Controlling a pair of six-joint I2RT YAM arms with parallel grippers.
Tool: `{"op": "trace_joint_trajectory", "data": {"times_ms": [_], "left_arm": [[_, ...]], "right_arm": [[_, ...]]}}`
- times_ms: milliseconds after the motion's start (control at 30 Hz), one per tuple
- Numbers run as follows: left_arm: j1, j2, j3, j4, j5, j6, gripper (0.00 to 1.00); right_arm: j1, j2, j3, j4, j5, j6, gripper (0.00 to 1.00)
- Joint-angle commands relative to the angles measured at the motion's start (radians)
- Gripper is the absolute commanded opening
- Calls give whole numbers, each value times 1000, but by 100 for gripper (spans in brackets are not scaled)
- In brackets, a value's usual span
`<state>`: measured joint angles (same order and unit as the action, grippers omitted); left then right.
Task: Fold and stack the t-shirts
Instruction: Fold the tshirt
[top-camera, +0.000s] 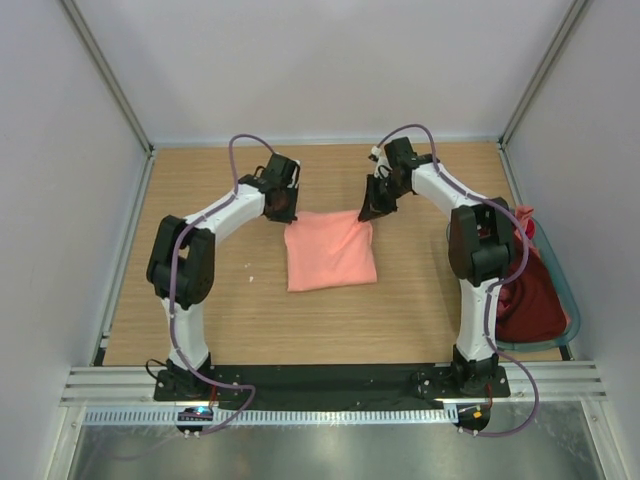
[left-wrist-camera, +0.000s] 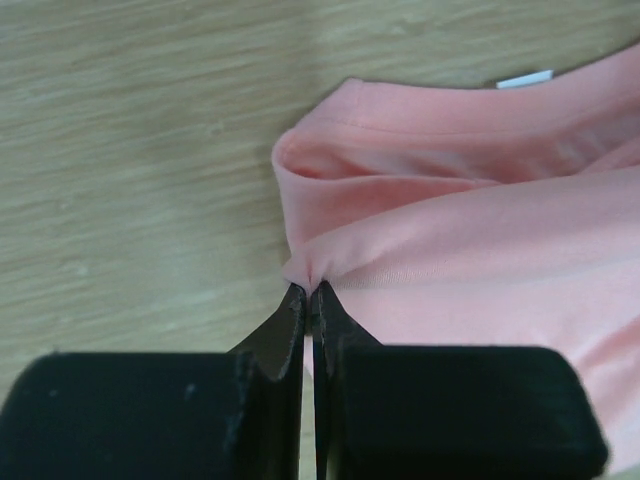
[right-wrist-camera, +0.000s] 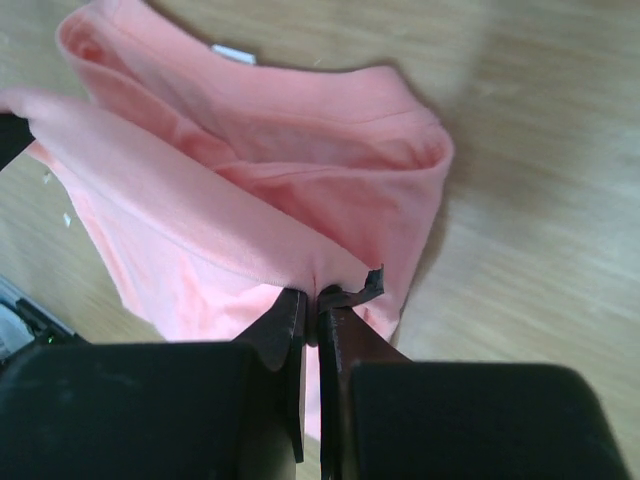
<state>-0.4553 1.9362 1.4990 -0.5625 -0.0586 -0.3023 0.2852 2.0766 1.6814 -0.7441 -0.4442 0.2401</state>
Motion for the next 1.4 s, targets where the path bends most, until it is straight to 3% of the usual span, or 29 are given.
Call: {"op": "trace_joint_trajectory", "data": {"times_ms": [0, 100, 133, 233, 300, 333, 400, 533, 667, 700, 833, 933, 967, 1167, 1367], "left_arm": [[23, 64, 61, 79, -46, 14, 0], [26, 135, 124, 85, -84, 6, 0], [27, 150, 139, 88, -95, 2, 0], [33, 214, 223, 64, -153, -24, 2], [35, 236, 273, 30, -196, -44, 16], [33, 239, 318, -14, -213, -57, 34], [36, 221, 348, -62, -242, -55, 53], [46, 175, 420, -157, -233, -55, 71], [49, 112, 429, -224, -146, -69, 69], [50, 92, 411, -218, -103, -78, 65], [35, -17, 235, -114, 159, -152, 52], [4, -46, 117, -30, 256, -219, 42], [-2, -49, 90, -16, 272, -233, 41], [-3, -22, -46, 75, 322, -330, 34], [-3, 79, -60, 24, 258, -284, 34]], "right_arm": [[-41, 52, 44, 110, 4, -1, 2], [-67, 111, 75, 153, 5, 14, 6], [-73, 128, 89, 157, 15, 19, 17], [-89, 195, 182, 123, 36, 45, 27], [-92, 224, 289, 38, 76, 48, 38], [-93, 253, 328, -1, 93, 45, 48], [-96, 302, 492, -186, 148, 27, 50], [-98, 295, 578, -308, 255, -33, 57], [-96, 203, 542, -354, 289, -56, 58], [-95, 180, 520, -359, 280, -50, 58], [-69, 39, 312, -233, 104, 1, 55], [-29, -27, 174, -155, -31, 50, 50], [-12, -36, 103, -132, -103, 65, 49], [0, -73, -133, 58, -159, 142, 43], [-1, 34, -172, 66, -134, 77, 41]]}}
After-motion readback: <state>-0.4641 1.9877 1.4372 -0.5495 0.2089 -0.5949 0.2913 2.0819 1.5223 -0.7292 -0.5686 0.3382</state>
